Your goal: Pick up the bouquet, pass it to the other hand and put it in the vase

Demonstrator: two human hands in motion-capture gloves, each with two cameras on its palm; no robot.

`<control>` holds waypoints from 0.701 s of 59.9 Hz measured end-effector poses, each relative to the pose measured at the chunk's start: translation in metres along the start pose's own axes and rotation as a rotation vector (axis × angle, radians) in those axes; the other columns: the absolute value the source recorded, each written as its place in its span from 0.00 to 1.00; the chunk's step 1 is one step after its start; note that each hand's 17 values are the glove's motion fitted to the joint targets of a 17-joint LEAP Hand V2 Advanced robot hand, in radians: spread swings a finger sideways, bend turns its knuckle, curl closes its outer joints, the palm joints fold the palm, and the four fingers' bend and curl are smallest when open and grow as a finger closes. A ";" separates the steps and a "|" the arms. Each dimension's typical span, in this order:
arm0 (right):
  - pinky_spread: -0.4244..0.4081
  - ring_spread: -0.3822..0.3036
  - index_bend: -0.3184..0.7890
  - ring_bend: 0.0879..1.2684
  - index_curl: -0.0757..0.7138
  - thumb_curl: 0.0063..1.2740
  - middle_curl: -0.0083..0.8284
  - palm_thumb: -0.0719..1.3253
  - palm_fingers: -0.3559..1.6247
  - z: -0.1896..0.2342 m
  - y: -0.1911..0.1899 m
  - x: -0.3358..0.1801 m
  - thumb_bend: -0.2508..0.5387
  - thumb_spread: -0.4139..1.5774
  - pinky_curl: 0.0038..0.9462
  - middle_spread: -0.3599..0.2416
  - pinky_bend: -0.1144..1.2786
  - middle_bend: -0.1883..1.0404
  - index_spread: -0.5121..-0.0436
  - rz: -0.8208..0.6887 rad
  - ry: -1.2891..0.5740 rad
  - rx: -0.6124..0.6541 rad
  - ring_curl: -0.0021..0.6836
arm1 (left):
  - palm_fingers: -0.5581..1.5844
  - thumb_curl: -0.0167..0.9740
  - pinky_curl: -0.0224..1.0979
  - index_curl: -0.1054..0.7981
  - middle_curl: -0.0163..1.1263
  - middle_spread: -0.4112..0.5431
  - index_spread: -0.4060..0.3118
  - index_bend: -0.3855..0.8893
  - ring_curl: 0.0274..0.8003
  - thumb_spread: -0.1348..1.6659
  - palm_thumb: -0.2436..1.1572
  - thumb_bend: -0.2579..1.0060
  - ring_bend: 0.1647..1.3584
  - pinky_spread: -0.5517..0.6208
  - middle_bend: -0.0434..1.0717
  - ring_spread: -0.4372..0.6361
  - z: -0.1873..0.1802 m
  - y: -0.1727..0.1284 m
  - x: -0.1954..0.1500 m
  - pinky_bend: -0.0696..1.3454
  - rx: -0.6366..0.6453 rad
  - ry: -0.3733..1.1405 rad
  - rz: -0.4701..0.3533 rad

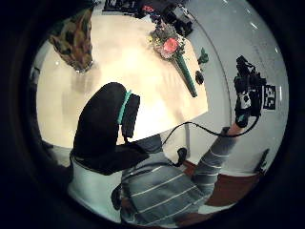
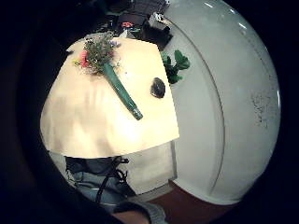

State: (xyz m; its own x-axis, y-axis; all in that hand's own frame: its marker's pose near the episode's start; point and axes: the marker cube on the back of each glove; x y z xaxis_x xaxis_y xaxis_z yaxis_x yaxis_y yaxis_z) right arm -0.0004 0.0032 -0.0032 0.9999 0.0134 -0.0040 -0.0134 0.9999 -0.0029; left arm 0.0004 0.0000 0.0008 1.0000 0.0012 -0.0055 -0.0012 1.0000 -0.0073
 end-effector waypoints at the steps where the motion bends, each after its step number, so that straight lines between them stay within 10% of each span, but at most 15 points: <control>1: 0.65 0.57 0.43 0.19 0.15 0.04 0.06 0.25 0.38 0.000 -0.001 0.000 0.54 0.43 0.09 0.50 0.37 0.31 0.65 0.000 -0.001 0.002 0.08 | 0.49 0.08 0.07 0.20 0.06 0.51 0.54 0.52 0.04 0.32 0.36 0.33 0.16 0.61 0.23 0.52 0.000 0.000 0.000 0.24 -0.002 -0.001 0.000; 13: 0.78 0.58 0.42 0.22 0.29 0.10 0.19 0.29 0.34 -0.007 0.005 0.000 0.53 0.72 0.23 0.42 0.41 0.31 0.29 0.000 -0.030 0.004 0.23 | 0.47 0.18 0.18 0.36 0.17 0.58 0.51 0.50 0.18 0.60 0.39 0.30 0.19 0.74 0.20 0.64 -0.006 0.010 -0.001 0.23 -0.015 -0.011 -0.015; 42: 0.82 0.58 0.42 0.24 0.38 0.17 0.32 0.31 0.32 -0.037 0.012 0.008 0.36 0.83 0.31 0.40 0.41 0.30 0.21 0.024 -0.022 -0.016 0.35 | 0.45 0.30 0.26 0.51 0.24 0.60 0.51 0.45 0.25 0.70 0.43 0.19 0.18 0.77 0.19 0.69 -0.008 0.003 -0.001 0.20 -0.001 0.017 -0.001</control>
State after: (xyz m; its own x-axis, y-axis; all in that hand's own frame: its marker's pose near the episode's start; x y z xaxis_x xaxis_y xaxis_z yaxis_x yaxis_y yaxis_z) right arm 0.0072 0.0147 -0.0408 0.9991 0.0377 0.0173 -0.0373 0.9991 -0.0190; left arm -0.0005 0.0034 -0.0076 0.9997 0.0005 -0.0225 -0.0007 1.0000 -0.0080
